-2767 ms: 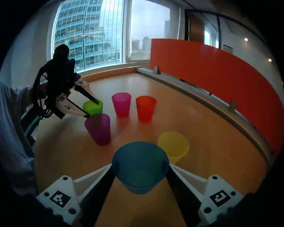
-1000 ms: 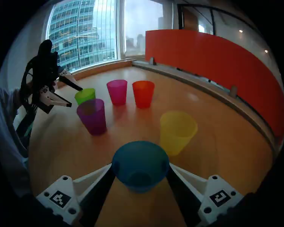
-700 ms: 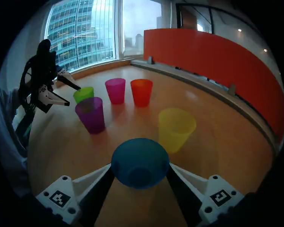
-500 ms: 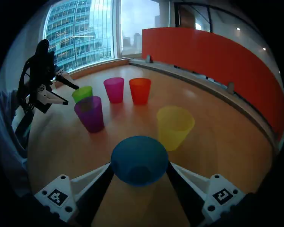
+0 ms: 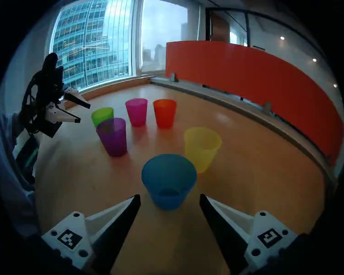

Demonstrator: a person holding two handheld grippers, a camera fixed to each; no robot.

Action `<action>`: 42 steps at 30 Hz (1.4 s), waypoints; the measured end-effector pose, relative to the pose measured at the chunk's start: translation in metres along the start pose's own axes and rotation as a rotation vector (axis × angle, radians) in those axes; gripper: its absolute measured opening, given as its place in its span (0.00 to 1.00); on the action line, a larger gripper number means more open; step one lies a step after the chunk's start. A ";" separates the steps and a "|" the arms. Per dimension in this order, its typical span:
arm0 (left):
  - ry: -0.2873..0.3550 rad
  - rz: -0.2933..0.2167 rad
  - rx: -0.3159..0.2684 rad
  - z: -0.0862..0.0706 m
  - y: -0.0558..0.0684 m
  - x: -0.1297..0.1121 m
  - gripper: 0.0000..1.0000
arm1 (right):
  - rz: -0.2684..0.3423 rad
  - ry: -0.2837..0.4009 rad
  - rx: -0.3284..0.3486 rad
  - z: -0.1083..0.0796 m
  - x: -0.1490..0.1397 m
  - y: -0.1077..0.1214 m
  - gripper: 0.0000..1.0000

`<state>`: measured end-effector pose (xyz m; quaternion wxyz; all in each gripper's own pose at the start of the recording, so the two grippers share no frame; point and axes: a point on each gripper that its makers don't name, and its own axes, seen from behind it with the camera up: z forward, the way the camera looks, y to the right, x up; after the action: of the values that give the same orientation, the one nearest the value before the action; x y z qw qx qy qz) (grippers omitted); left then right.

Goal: Pour water

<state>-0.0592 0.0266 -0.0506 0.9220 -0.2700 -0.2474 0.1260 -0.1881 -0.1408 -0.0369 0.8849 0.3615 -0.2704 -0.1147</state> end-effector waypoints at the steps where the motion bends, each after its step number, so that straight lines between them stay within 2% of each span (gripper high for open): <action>1: 0.005 -0.005 0.008 -0.003 -0.001 0.001 1.00 | 0.002 0.006 -0.006 -0.003 0.000 0.000 1.00; 6: 0.036 -0.027 0.048 -0.021 -0.009 0.005 1.00 | 0.016 0.037 -0.039 -0.017 -0.001 0.002 1.00; 15: 0.125 -0.077 0.153 -0.050 -0.032 0.021 1.00 | 0.057 0.129 -0.128 -0.043 0.007 0.011 1.00; 24: 0.231 -0.111 0.237 -0.070 -0.039 0.036 1.00 | 0.102 0.230 -0.259 -0.076 0.013 0.027 1.00; 32: 0.329 -0.115 0.321 -0.082 -0.043 0.058 1.00 | 0.133 0.326 -0.402 -0.100 0.026 0.050 1.00; 42: 0.438 -0.183 0.376 -0.084 -0.044 0.075 1.00 | 0.154 0.453 -0.573 -0.125 0.048 0.075 1.00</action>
<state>0.0530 -0.0186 -0.0584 0.9947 -0.0919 -0.0385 0.0248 -0.0773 -0.0339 -0.0391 0.9936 0.0938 -0.0510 -0.0361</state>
